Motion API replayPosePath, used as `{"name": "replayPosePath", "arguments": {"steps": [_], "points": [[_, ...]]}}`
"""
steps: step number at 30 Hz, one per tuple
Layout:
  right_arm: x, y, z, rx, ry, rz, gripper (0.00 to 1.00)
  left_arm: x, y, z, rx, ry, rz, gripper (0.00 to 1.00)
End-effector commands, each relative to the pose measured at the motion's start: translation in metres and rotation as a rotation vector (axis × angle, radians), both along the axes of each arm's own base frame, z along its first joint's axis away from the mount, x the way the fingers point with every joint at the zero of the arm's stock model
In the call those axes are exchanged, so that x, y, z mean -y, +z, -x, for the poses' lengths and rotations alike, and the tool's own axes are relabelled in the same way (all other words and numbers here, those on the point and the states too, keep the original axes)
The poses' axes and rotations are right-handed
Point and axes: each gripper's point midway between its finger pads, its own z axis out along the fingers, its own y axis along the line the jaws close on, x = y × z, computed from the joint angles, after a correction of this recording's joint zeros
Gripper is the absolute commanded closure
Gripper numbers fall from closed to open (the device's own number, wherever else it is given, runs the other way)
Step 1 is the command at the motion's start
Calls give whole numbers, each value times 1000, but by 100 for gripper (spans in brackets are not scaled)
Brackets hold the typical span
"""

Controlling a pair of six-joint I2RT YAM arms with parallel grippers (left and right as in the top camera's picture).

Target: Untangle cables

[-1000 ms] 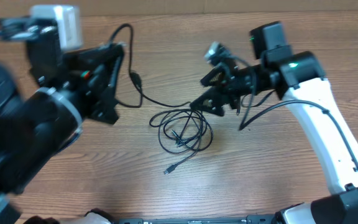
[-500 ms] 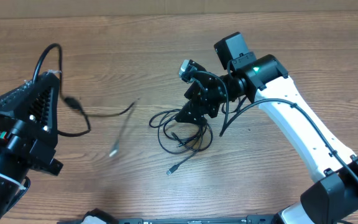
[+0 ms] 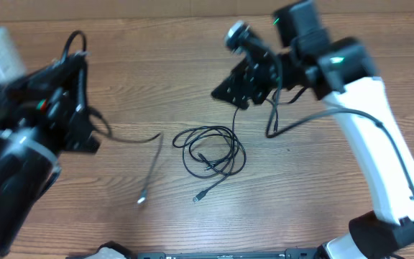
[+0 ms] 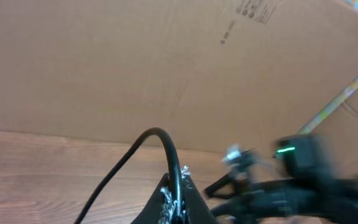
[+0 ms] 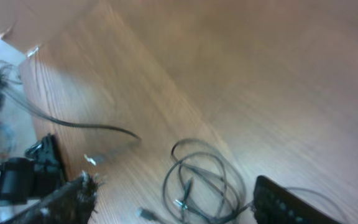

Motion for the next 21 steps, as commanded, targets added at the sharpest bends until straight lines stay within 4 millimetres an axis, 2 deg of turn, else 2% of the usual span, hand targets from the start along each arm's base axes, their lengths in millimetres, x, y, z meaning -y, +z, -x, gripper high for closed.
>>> {"name": "replayPosePath", "arguments": {"steps": [1,4,8,13,18,21], "points": [[5,83,28,158,-13,-77,16,21,-7,-36,-28,-10,-6,96],[4,112,42,235,14,-104,10,64,12,-41,26,-209,76,96],[4,118,44,276,32,-104,9,102,61,-20,150,-464,250,96],[4,110,45,279,65,-74,9,122,103,22,225,-721,404,96],[4,111,44,301,79,-69,9,127,114,49,195,-856,487,96],[3,112,44,308,81,-69,9,128,115,56,163,-903,514,96]]}}
